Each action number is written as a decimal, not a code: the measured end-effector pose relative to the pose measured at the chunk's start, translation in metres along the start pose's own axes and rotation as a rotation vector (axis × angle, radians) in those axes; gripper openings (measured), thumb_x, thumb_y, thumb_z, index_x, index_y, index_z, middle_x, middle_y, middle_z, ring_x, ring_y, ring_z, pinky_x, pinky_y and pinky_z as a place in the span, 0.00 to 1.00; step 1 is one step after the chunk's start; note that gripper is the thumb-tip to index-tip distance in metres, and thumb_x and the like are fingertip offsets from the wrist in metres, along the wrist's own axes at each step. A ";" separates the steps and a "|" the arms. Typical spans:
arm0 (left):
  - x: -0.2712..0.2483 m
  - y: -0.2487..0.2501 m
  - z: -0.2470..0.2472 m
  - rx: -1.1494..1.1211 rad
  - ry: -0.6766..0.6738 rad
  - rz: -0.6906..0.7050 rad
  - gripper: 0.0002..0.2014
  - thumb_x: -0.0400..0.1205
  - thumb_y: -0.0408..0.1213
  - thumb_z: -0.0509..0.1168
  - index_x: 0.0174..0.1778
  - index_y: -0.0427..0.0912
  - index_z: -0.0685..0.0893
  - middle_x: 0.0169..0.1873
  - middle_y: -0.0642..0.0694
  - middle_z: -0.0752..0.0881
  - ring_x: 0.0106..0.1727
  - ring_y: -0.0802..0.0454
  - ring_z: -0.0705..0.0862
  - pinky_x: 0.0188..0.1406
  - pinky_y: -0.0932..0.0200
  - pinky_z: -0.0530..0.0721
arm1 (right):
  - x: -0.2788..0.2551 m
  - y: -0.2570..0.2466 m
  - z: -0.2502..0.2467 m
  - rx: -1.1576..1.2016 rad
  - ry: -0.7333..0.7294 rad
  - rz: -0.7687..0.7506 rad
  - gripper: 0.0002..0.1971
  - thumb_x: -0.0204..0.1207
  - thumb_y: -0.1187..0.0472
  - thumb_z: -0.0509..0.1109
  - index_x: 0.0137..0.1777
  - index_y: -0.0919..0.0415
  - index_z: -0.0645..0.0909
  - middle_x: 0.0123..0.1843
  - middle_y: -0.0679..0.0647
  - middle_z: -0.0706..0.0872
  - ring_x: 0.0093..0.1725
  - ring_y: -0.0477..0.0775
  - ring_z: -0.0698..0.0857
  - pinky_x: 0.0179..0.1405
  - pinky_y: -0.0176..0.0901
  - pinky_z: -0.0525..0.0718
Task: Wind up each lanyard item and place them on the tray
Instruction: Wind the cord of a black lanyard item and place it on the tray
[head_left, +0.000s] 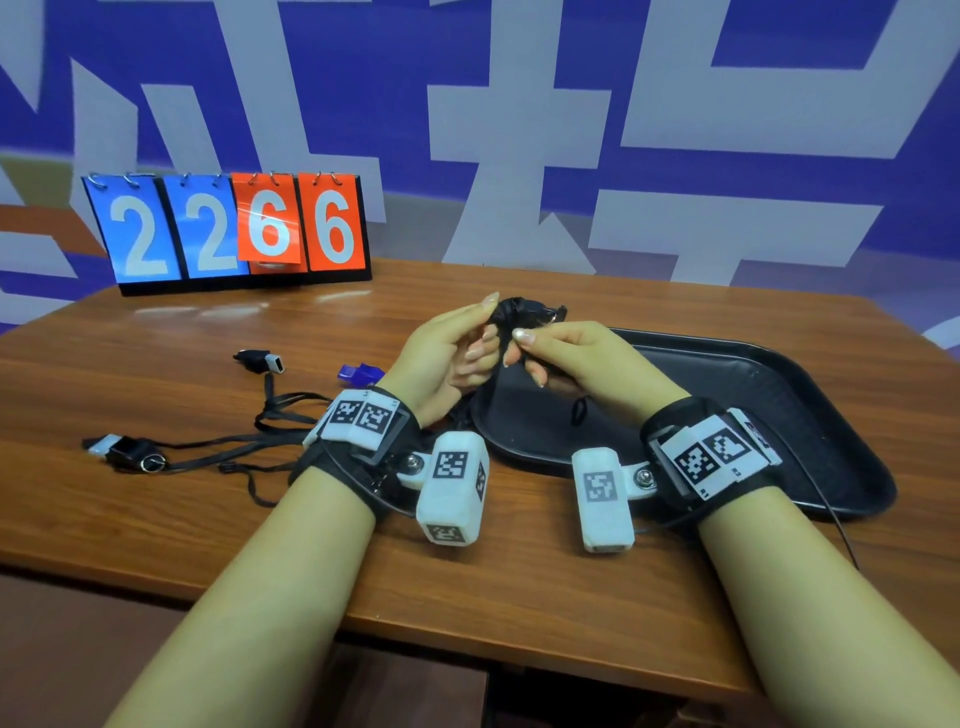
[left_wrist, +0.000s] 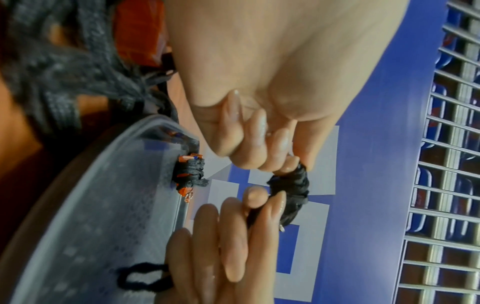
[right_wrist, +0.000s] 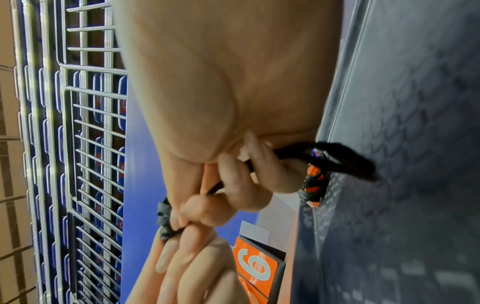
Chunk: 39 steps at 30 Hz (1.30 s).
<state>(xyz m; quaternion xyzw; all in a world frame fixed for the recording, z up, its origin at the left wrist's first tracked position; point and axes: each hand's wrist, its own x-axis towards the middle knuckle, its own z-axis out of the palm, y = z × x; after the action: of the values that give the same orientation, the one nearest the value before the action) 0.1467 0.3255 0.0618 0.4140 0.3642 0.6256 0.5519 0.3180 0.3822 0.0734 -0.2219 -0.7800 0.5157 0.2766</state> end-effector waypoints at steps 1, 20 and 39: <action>0.000 0.001 0.000 -0.023 -0.005 -0.008 0.20 0.88 0.43 0.58 0.29 0.42 0.71 0.17 0.52 0.66 0.16 0.61 0.62 0.19 0.64 0.48 | 0.000 0.000 0.000 -0.003 0.000 0.006 0.15 0.86 0.54 0.63 0.44 0.62 0.86 0.25 0.49 0.72 0.22 0.45 0.63 0.20 0.31 0.62; -0.006 0.005 -0.012 0.067 -0.202 -0.185 0.21 0.84 0.42 0.59 0.22 0.48 0.69 0.17 0.55 0.63 0.16 0.61 0.61 0.17 0.67 0.52 | -0.004 -0.002 -0.005 -0.042 -0.242 0.132 0.12 0.86 0.61 0.61 0.43 0.61 0.82 0.25 0.47 0.72 0.22 0.45 0.66 0.21 0.36 0.58; -0.003 0.005 -0.008 0.270 -0.037 -0.206 0.22 0.87 0.40 0.58 0.25 0.47 0.63 0.16 0.55 0.60 0.15 0.60 0.57 0.15 0.66 0.49 | 0.000 0.006 -0.008 0.004 -0.077 0.204 0.16 0.80 0.44 0.67 0.36 0.55 0.75 0.27 0.47 0.67 0.25 0.46 0.60 0.23 0.36 0.56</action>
<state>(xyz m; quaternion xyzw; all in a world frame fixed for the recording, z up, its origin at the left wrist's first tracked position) 0.1374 0.3219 0.0625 0.4563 0.4751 0.5036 0.5589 0.3236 0.3899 0.0709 -0.2798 -0.7623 0.5508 0.1929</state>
